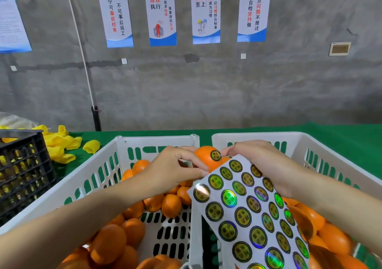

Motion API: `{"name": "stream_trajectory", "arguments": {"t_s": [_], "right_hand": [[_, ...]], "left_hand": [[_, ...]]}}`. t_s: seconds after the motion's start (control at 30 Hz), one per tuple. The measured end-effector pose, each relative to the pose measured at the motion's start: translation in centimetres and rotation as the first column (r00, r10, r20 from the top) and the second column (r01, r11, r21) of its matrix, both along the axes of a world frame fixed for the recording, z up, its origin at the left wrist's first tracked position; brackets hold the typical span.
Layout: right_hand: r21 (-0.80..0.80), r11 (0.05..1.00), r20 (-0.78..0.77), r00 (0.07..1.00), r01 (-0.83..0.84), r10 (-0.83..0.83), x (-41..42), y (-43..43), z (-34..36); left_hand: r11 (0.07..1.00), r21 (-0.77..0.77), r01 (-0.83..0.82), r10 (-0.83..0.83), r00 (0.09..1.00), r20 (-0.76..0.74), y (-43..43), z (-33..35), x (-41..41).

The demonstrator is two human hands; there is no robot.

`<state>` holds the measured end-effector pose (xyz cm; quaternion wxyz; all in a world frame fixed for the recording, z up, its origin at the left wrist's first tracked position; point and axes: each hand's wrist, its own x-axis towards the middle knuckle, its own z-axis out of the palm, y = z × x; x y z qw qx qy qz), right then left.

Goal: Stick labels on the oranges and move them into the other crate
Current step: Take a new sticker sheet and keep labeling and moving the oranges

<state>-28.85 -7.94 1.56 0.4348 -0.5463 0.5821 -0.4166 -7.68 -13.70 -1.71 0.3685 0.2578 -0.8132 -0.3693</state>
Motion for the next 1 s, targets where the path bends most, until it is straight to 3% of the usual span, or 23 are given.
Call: {"name": "stream_trajectory", "arguments": {"t_s": [0.03, 0.1, 0.2, 0.37, 0.6, 0.77, 0.9, 1.0], "right_hand": [[-0.088, 0.996, -0.019, 1.000, -0.003, 0.001, -0.3, 0.2, -0.6], [-0.289, 0.957, -0.243, 0.968, -0.013, -0.061, -0.6, 0.1, -1.5], [-0.413, 0.910, -0.364, 0.914, 0.012, -0.177, -0.5, -0.9, -2.3], [-0.464, 0.884, -0.350, 0.906, 0.054, -0.239, -1.4, -1.2, -2.3], [-0.404, 0.913, -0.367, 0.925, -0.065, -0.096, -1.3, -1.2, -2.3], [-0.446, 0.894, -0.215, 0.965, 0.037, -0.147, -1.8, -1.1, -1.5], [-0.428, 0.898, -0.044, 0.990, 0.099, -0.130, -1.8, -0.7, -0.5], [-0.376, 0.920, 0.031, 0.994, 0.113, -0.109, -1.6, -0.4, -0.4]], "left_hand": [[1.000, -0.005, -0.013, 0.013, 1.000, 0.020, 0.0, 0.0, 0.0], [0.998, -0.042, -0.036, 0.039, 0.997, 0.070, 0.0, 0.0, 0.1], [0.988, -0.135, -0.076, 0.094, 0.987, 0.133, 0.4, 0.1, 0.0], [0.985, -0.157, -0.074, 0.100, 0.982, 0.162, 0.8, 0.2, 0.1], [0.981, -0.183, -0.071, 0.104, 0.978, 0.178, 0.9, 0.1, -0.1], [0.986, -0.142, -0.086, 0.111, 0.977, 0.184, 1.5, 0.2, -0.5], [0.986, -0.163, 0.018, 0.017, 0.977, 0.213, 2.7, 0.1, -1.5], [0.989, -0.123, -0.084, 0.106, 0.977, 0.186, 2.7, -1.1, -1.8]]}}
